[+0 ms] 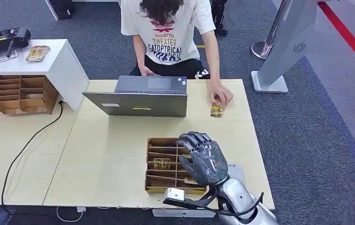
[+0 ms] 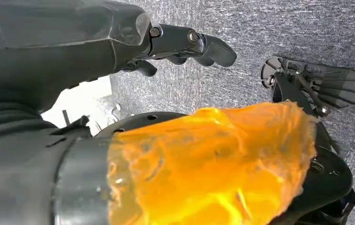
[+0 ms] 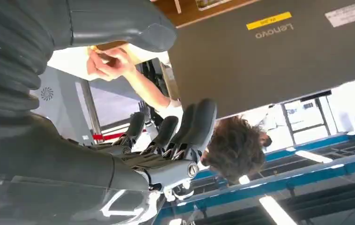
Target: Pass the card to the sensor for recognition and then transmit it.
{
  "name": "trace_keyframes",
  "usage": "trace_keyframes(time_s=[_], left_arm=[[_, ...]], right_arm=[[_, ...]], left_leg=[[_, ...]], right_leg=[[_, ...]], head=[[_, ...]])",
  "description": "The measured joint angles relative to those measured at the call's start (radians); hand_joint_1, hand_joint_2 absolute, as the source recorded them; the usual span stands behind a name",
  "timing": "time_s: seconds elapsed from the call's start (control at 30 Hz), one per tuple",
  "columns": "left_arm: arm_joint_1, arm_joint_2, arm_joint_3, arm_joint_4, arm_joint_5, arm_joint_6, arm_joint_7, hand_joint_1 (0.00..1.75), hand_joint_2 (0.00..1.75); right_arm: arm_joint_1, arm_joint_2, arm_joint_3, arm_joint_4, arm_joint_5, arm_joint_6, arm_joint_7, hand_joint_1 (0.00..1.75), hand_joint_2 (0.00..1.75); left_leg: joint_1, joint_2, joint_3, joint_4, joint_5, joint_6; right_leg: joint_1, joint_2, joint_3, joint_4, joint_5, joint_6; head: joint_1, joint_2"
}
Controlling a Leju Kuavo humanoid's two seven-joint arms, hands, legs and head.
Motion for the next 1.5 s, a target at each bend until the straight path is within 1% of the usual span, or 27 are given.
trace_keyframes(time_s=[0.03, 0.13, 0.2, 0.27, 0.33, 0.37, 0.4, 0.43, 0.5, 0.63, 1.0, 1.2, 1.23, 1.3, 1.43, 1.5], left_arm=[[0.0, 0.0, 0.0, 0.0, 0.0, 0.0, 0.0, 0.0, 0.0], [0.0, 0.001, 0.0, 0.0, 0.0, 0.0, 0.0, 0.0, 0.0], [0.0, 0.001, 0.0, 0.0, 0.0, 0.0, 0.0, 0.0, 0.0], [0.0, 0.001, 0.0, 0.0, 0.0, 0.0, 0.0, 0.0, 0.0], [0.0, 0.001, 0.0, 0.0, 0.0, 0.0, 0.0, 0.0, 0.0], [0.0, 0.001, 0.0, 0.0, 0.0, 0.0, 0.0, 0.0, 0.0], [0.0, 0.002, 0.0, 0.0, 0.0, 0.0, 0.0, 0.0, 0.0], [0.0, 0.002, 0.0, 0.0, 0.0, 0.0, 0.0, 0.0, 0.0], [0.0, 0.002, 0.0, 0.0, -0.001, 0.0, 0.0, 0.0, 0.0], [0.0, 0.002, 0.0, 0.0, -0.005, 0.0, 0.0, 0.0, 0.0], [0.0, 0.002, 0.0, 0.0, -0.015, 0.0, 0.0, 0.0, 0.0], [0.0, 0.002, 0.0, 0.0, -0.018, 0.0, 0.0, 0.0, 0.0], [0.0, 0.002, 0.0, 0.0, -0.018, 0.0, 0.0, 0.0, 0.0], [0.0, 0.002, 0.0, 0.0, -0.019, 0.0, 0.001, 0.0, 0.0], [0.0, 0.002, 0.0, 0.0, -0.021, -0.001, 0.003, 0.0, 0.0], [0.0, 0.002, 0.0, 0.0, -0.023, -0.001, 0.003, 0.0, 0.0]], right_arm=[[0.001, -0.002, 0.003, 0.0, 0.0, 0.0, 0.0, 0.75, 1.75], [0.001, -0.006, 0.008, 0.004, 0.0, 0.001, 0.0, 0.75, 1.75], [0.002, -0.01, 0.011, 0.009, -0.001, 0.002, 0.0, 0.73, 1.75], [0.004, -0.011, 0.012, 0.013, -0.001, 0.003, 0.0, 0.66, 1.75], [0.005, -0.011, 0.016, 0.018, -0.001, 0.004, 0.0, 0.66, 1.75], [0.006, -0.011, 0.017, 0.02, -0.001, 0.005, 0.0, 0.7, 1.75], [0.006, -0.011, 0.018, 0.022, -0.001, 0.005, 0.0, 0.68, 1.75], [0.006, -0.011, 0.019, 0.024, -0.002, 0.006, 0.0, 0.73, 1.75], [0.006, -0.011, 0.02, 0.03, -0.003, 0.01, 0.0, 0.77, 1.75], [0.006, -0.011, 0.021, 0.043, -0.012, 0.013, 0.003, 0.73, 1.75], [0.0, -0.011, 0.022, 0.098, -0.019, 0.013, 0.019, 0.72, 1.75], [-0.003, -0.011, 0.02, 0.123, -0.016, 0.013, 0.029, 0.84, 1.75], [-0.004, -0.011, 0.017, 0.129, -0.014, 0.013, 0.031, 0.84, 1.75], [-0.008, -0.011, 0.015, 0.141, -0.013, 0.014, 0.033, 0.75, 1.75], [-0.015, -0.011, 0.011, 0.161, -0.012, 0.015, 0.036, 0.75, 1.75], [-0.018, -0.008, 0.006, 0.172, -0.01, 0.015, 0.039, 0.84, 1.75]], left_leg=[[0.0, 0.0, 0.0, 0.0, 0.0, 0.0], [0.0, 0.0, 0.0, 0.0, 0.0, 0.0], [0.0, 0.0, 0.0, 0.0, 0.0, 0.0], [0.0, 0.0, 0.0, 0.0, 0.0, 0.0], [0.0, 0.0, 0.0, 0.0, 0.0, 0.0], [0.0, 0.0, 0.0, 0.0, 0.0, 0.0], [0.0, 0.0, 0.0, 0.0, 0.0, 0.0], [0.0, 0.0, 0.0, 0.0, 0.0, 0.0], [0.0, 0.0, 0.0, 0.0, 0.0, 0.0], [0.0, 0.0, 0.0, 0.0, 0.0, 0.0], [0.0, 0.0, 0.0, 0.0, 0.0, 0.0], [0.0, 0.0, 0.0, 0.0, 0.0, 0.0], [0.0, 0.0, 0.0, 0.0, 0.0, 0.0], [0.0, 0.0, 0.0, 0.0, 0.0, 0.0], [0.0, 0.0, 0.0, 0.0, 0.0, 0.0], [0.0, 0.0, 0.0, 0.0, 0.0, 0.0]], right_leg=[[0.0, 0.0, 0.0, 0.0, 0.0, 0.0], [0.0, 0.0, 0.0, 0.0, 0.0, 0.0], [0.0, 0.0, 0.0, 0.0, 0.0, 0.0], [0.0, 0.0, 0.0, 0.0, 0.0, 0.0], [0.0, 0.0, 0.0, 0.0, 0.0, 0.0], [0.0, 0.0, 0.0, 0.0, 0.0, 0.0], [0.0, 0.0, 0.0, 0.0, 0.0, 0.0], [0.0, 0.0, 0.0, 0.0, 0.0, 0.0], [0.0, 0.0, 0.0, 0.0, 0.0, 0.0], [0.0, 0.0, 0.0, 0.0, 0.0, 0.0], [0.0, 0.0, 0.0, 0.0, 0.0, 0.0], [0.0, 0.0, 0.0, 0.0, 0.0, 0.0], [0.0, 0.0, 0.0, 0.0, 0.0, 0.0], [0.0, 0.0, 0.0, 0.0, 0.0, 0.0], [0.0, 0.0, 0.0, 0.0, 0.0, 0.0], [0.0, 0.0, 0.0, 0.0, 0.0, 0.0]], head=[[0.0, 0.0], [0.0, 0.0], [0.0, 0.0], [0.0, 0.0], [0.0, 0.0], [0.0, 0.0], [0.0, 0.0], [0.0, 0.0], [0.0, 0.0], [0.0, 0.0], [0.0, 0.0], [0.0, 0.0], [0.0, 0.0], [0.0, 0.0], [0.0, 0.0], [0.0, 0.0]])
